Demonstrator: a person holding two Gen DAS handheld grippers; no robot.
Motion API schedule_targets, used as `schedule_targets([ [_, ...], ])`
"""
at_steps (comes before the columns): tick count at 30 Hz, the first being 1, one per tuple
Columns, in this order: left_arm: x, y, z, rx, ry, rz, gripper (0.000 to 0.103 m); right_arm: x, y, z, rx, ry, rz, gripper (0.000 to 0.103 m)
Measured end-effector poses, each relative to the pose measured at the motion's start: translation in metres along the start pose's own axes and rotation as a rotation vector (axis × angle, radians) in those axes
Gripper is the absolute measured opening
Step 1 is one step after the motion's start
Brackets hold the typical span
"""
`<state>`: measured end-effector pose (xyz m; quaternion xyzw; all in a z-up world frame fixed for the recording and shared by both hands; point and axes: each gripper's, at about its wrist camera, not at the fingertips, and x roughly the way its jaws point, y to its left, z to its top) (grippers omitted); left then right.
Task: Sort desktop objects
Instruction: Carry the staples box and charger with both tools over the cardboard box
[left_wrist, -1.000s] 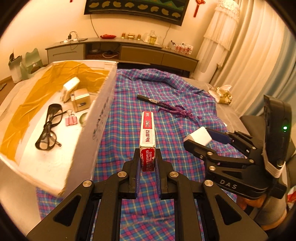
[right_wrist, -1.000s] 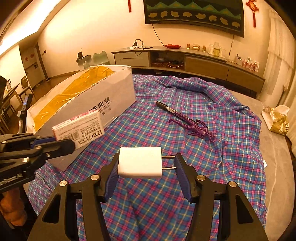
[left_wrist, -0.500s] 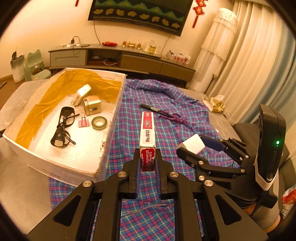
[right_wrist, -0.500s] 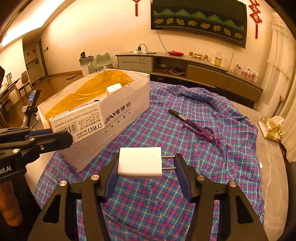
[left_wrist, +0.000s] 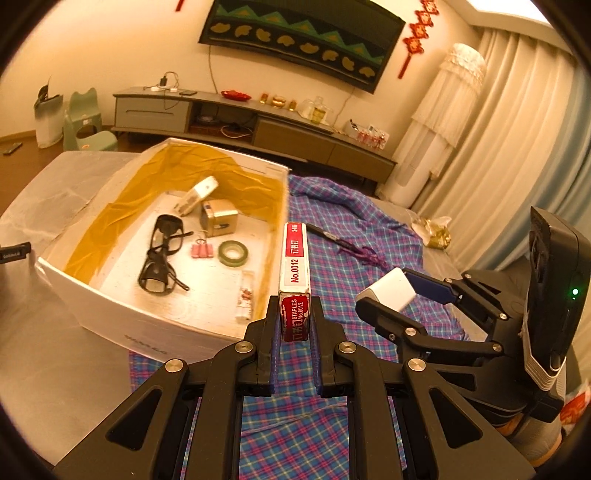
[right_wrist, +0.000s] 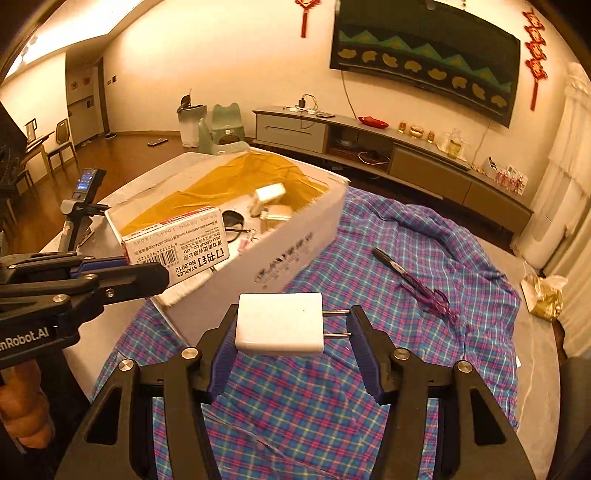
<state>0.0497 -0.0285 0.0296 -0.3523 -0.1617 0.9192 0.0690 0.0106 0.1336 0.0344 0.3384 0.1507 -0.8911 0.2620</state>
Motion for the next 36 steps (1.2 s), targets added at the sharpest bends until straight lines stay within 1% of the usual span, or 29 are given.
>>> schedule_targets([
  [7, -0.002, 0.034, 0.008, -0.049, -0.011, 0.006, 0.014, 0.011, 0.023, 0.018, -0.045, 0.013, -0.001, 0.058],
  [10, 0.0, 0.049, 0.013, -0.071, -0.009, 0.023, 0.014, 0.015, 0.03, 0.026, -0.062, 0.016, -0.001, 0.058],
  [15, 0.006, 0.073, 0.021, -0.099, -0.003, 0.075, 0.014, 0.019, 0.045, 0.043, -0.1, 0.009, 0.004, 0.058],
  [19, 0.011, 0.084, 0.027, -0.108, -0.002, 0.103, 0.014, 0.022, 0.057, 0.062, -0.122, 0.001, 0.032, 0.058],
  [22, 0.016, 0.091, 0.032, -0.105, 0.003, 0.121, 0.014, 0.028, 0.063, 0.075, -0.123, 0.009, 0.077, 0.058],
  [24, 0.018, 0.094, 0.035, -0.094, 0.0, 0.14, 0.014, 0.036, 0.064, 0.082, -0.113, 0.024, 0.11, 0.058],
  [26, 0.02, 0.096, 0.039, -0.085, 0.0, 0.151, 0.014, 0.046, 0.064, 0.087, -0.111, 0.042, 0.126, 0.058],
  [36, 0.041, 0.105, 0.055, -0.039, 0.02, 0.237, 0.014, 0.098, 0.052, 0.1, -0.091, 0.148, 0.168, 0.058],
])
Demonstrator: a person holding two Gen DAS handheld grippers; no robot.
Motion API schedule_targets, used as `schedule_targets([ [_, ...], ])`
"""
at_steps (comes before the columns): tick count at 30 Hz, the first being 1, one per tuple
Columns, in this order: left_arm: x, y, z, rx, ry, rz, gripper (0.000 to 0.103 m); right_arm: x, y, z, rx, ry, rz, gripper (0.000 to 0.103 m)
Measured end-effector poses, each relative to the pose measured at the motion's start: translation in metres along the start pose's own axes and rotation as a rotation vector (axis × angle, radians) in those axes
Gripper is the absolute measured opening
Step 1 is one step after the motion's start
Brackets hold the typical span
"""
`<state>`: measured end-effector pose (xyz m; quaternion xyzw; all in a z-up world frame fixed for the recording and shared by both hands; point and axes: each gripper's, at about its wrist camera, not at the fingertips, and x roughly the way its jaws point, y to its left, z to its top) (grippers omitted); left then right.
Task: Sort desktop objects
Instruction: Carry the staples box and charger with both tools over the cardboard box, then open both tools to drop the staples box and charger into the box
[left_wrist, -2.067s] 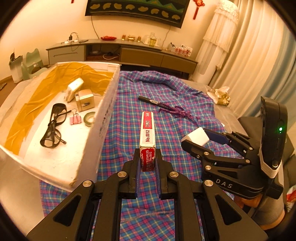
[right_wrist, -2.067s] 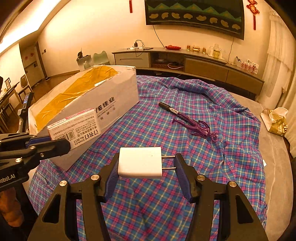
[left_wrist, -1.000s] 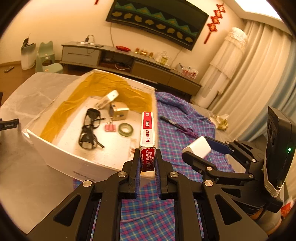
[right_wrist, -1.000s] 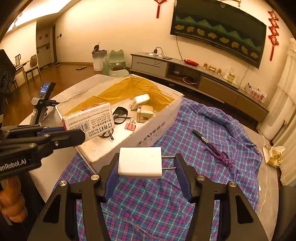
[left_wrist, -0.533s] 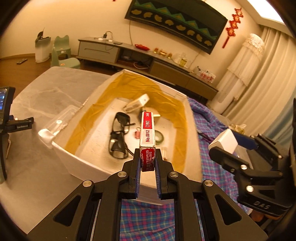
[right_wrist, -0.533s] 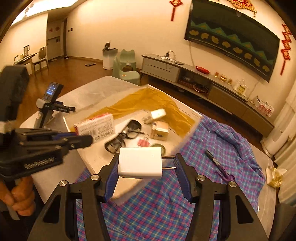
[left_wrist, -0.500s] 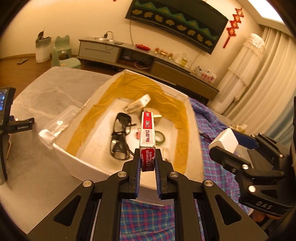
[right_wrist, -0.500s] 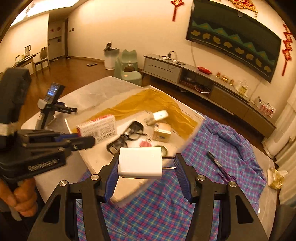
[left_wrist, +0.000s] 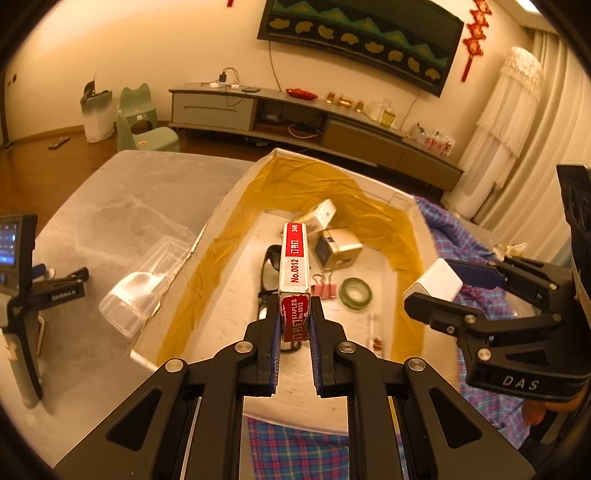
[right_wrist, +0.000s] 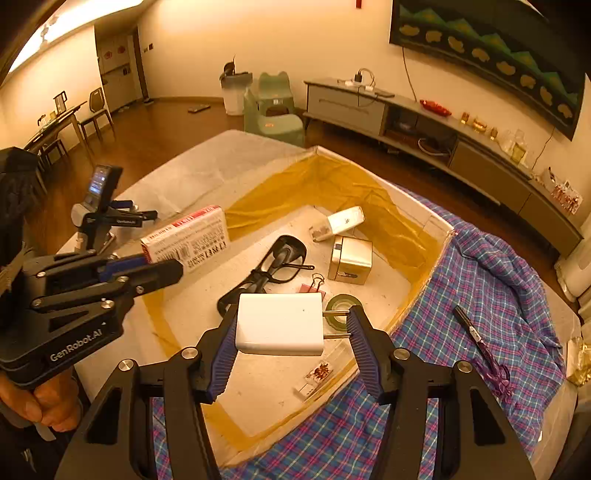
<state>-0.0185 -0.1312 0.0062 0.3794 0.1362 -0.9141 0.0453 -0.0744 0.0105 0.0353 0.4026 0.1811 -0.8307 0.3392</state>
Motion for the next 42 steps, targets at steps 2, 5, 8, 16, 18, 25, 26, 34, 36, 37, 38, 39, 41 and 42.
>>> schedule_targets([
  [2, 0.008, -0.001, 0.0, 0.006, 0.013, 0.01, 0.014, 0.011, -0.005, 0.004, -0.001, 0.024, 0.004, 0.058],
  [5, 0.018, 0.002, -0.001, 0.009, 0.035, 0.019, 0.014, 0.024, -0.011, 0.009, -0.005, 0.05, 0.006, 0.058],
  [8, 0.027, 0.005, 0.0, 0.011, 0.051, 0.031, 0.014, 0.036, -0.016, 0.015, -0.015, 0.073, 0.003, 0.058],
  [16, 0.035, 0.005, 0.0, 0.03, 0.064, 0.061, 0.014, 0.063, -0.021, 0.031, -0.066, 0.13, -0.015, 0.058],
  [18, 0.036, 0.004, 0.0, 0.039, 0.062, 0.079, 0.014, 0.069, -0.022, 0.034, -0.076, 0.143, -0.02, 0.058],
  [25, 0.045, 0.012, -0.001, 0.034, 0.082, 0.128, 0.014, 0.09, -0.018, 0.042, -0.114, 0.183, -0.032, 0.058],
  [26, 0.046, 0.013, -0.001, 0.029, 0.088, 0.131, 0.014, 0.093, -0.017, 0.043, -0.119, 0.19, -0.035, 0.058],
  [34, 0.05, 0.016, 0.001, 0.021, 0.096, 0.135, 0.014, 0.11, -0.018, 0.048, -0.137, 0.234, -0.054, 0.058],
  [36, 0.05, 0.017, 0.001, 0.018, 0.097, 0.132, 0.014, 0.112, -0.019, 0.049, -0.134, 0.242, -0.054, 0.058],
  [37, 0.05, 0.017, 0.002, 0.017, 0.098, 0.131, 0.014, 0.114, -0.02, 0.05, -0.133, 0.247, -0.054, 0.058],
  [38, 0.05, 0.017, 0.002, 0.014, 0.097, 0.132, 0.014, 0.115, -0.021, 0.05, -0.131, 0.252, -0.055, 0.058],
  [39, 0.05, 0.018, 0.002, 0.012, 0.098, 0.13, 0.014, 0.117, -0.021, 0.051, -0.127, 0.256, -0.057, 0.058],
  [41, 0.051, 0.018, 0.003, 0.009, 0.1, 0.125, 0.015, 0.119, -0.025, 0.05, -0.112, 0.261, -0.06, 0.059],
  [42, 0.05, 0.019, 0.003, 0.006, 0.101, 0.124, 0.016, 0.12, -0.027, 0.05, -0.1, 0.263, -0.059, 0.059],
])
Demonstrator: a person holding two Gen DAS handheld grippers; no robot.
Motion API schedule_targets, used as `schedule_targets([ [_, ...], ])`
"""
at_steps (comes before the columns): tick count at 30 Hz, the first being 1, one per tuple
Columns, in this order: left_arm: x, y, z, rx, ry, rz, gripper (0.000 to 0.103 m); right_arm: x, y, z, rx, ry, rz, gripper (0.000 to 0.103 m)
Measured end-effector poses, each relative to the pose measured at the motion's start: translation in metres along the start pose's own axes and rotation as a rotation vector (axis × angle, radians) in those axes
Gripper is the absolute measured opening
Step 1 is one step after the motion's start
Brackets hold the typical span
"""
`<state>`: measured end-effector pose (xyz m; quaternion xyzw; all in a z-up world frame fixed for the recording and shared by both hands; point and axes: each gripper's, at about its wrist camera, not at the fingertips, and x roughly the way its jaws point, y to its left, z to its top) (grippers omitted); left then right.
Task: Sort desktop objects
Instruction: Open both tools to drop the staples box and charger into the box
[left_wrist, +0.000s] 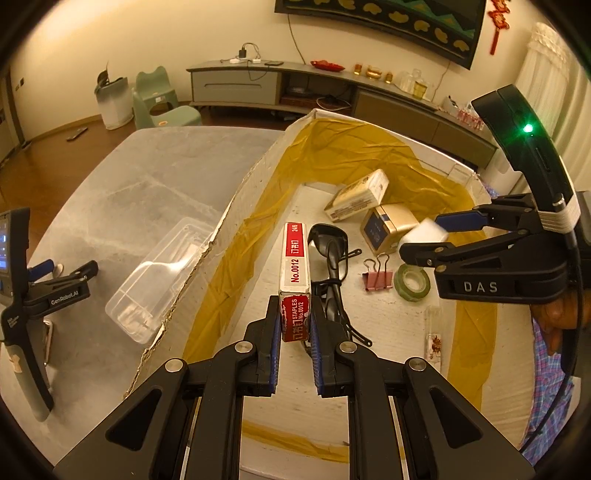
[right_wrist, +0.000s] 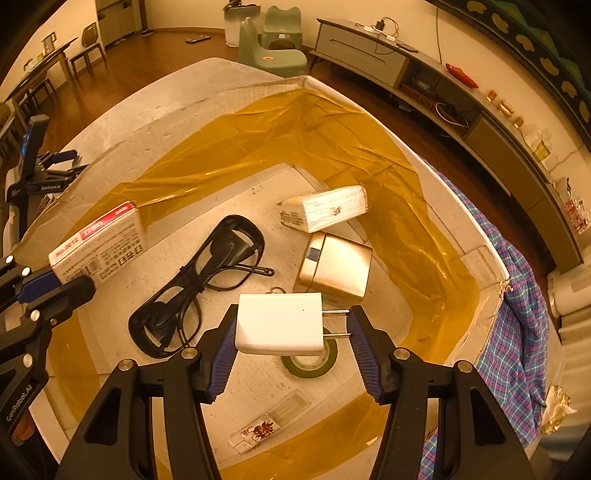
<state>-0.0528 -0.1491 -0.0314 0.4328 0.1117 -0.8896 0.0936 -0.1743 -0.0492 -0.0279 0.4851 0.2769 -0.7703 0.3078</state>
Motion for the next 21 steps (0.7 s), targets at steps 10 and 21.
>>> schedule_targets([
  [10, -0.002, 0.003, 0.001, -0.027, 0.005, -0.026, 0.016, -0.008, -0.002, -0.003, 0.026, -0.012, 0.004, 0.06],
  [21, -0.007, 0.003, 0.0, -0.032, 0.0, -0.055, 0.026, -0.017, 0.003, -0.013, 0.019, -0.013, 0.015, 0.061],
])
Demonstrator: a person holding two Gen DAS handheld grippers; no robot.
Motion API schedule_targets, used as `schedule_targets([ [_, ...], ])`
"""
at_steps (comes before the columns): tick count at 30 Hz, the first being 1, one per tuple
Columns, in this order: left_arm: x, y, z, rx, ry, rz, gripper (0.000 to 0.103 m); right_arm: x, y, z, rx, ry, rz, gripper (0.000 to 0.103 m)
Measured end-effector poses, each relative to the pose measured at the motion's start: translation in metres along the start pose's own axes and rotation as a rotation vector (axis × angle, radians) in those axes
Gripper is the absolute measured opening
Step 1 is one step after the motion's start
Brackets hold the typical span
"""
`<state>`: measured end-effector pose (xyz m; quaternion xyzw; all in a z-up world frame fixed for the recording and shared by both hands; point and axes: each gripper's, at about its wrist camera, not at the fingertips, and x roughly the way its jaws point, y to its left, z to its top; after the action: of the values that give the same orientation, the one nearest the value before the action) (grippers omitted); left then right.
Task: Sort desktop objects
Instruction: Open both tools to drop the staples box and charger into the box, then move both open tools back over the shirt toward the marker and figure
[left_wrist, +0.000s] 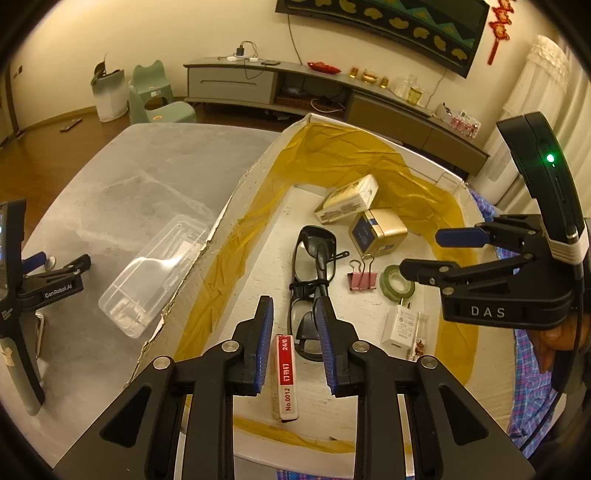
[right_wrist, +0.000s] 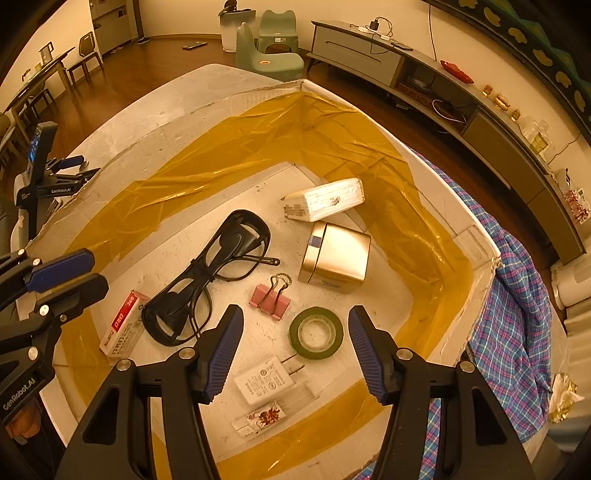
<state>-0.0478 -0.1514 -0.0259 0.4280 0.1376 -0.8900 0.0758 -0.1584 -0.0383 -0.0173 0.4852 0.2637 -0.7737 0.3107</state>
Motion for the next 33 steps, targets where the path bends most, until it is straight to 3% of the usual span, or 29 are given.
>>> schedule_targets([
  [9, -0.009, 0.001, -0.003, -0.016, -0.034, -0.035, 0.029, -0.015, -0.003, -0.014, 0.032, -0.03, 0.05, 0.062],
  [13, -0.021, -0.001, -0.007, -0.012, -0.075, -0.045, 0.031, -0.034, -0.008, -0.026, 0.08, -0.093, 0.132, 0.066],
  [20, -0.039, -0.015, -0.014, 0.035, -0.125, -0.014, 0.033, -0.066, -0.018, -0.054, 0.122, -0.196, 0.168, 0.066],
  [33, -0.071, -0.045, -0.023, 0.055, -0.149, -0.049, 0.038, -0.113, -0.056, -0.104, 0.231, -0.376, 0.263, 0.069],
])
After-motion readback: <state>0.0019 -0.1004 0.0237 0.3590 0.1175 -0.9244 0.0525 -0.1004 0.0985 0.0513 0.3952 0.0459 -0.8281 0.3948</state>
